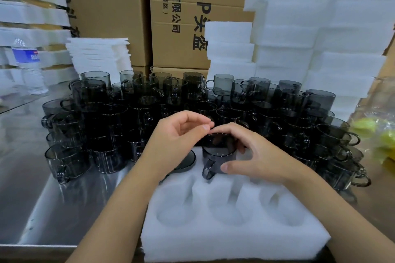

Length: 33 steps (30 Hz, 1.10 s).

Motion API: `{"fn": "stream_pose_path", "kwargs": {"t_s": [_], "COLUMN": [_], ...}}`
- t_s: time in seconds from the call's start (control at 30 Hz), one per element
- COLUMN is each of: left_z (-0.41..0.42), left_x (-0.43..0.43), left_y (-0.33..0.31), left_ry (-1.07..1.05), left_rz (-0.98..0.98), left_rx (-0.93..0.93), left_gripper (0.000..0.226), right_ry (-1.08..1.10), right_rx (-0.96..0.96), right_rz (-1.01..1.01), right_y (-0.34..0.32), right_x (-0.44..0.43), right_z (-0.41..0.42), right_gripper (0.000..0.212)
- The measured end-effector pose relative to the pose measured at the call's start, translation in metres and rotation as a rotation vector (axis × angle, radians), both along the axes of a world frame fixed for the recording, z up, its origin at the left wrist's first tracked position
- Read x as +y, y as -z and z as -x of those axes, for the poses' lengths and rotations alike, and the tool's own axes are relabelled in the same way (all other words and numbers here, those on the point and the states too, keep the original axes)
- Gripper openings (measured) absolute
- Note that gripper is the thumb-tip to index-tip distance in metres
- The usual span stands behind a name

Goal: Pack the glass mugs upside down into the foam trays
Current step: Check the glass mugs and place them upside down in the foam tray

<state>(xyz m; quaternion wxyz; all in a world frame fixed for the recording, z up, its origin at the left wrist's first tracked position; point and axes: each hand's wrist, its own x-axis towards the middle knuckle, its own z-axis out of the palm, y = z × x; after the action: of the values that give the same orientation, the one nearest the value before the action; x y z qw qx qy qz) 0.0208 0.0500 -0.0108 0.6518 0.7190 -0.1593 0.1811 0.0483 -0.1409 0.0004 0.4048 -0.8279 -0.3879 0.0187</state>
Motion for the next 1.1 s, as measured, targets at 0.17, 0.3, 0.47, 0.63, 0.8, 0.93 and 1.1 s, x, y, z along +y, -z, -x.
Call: {"fn": "stream_pose_path", "kwargs": {"t_s": [0.17,0.3,0.47,0.63,0.8,0.93,1.1], "left_z": [0.007,0.008,0.01,0.009,0.008,0.009,0.009], "left_x": [0.002,0.004,0.005,0.005,0.005,0.005,0.006], "left_y": [0.007,0.007,0.005,0.003,0.004,0.004,0.004], "left_ry": [-0.042,-0.023,0.014,0.049,0.035,0.039,0.028], "left_rz": [-0.261,-0.35,-0.41,-0.51,-0.58,-0.586,-0.654], "left_rx": [-0.004,0.04,0.068,0.111,0.131,0.133,0.103], "left_gripper": [0.023,0.03,0.033,0.027,0.024,0.028,0.037], "right_ry": [0.03,0.017,0.048,0.008,0.018,0.099,0.405], "right_rx": [-0.039,0.002,-0.026,-0.054,-0.097,-0.199,-0.618], "right_rz": [0.08,0.042,0.006,0.055,0.091,0.008,-0.12], "right_y": [0.001,0.002,0.004,0.003,0.005,0.006,-0.017], "right_x": [0.004,0.004,0.003,0.001,0.003,0.005,0.007], "right_z": [0.001,0.0,-0.001,-0.002,-0.003,-0.003,-0.012], "right_gripper": [0.05,0.046,0.035,0.018,0.02,0.013,0.019]}}
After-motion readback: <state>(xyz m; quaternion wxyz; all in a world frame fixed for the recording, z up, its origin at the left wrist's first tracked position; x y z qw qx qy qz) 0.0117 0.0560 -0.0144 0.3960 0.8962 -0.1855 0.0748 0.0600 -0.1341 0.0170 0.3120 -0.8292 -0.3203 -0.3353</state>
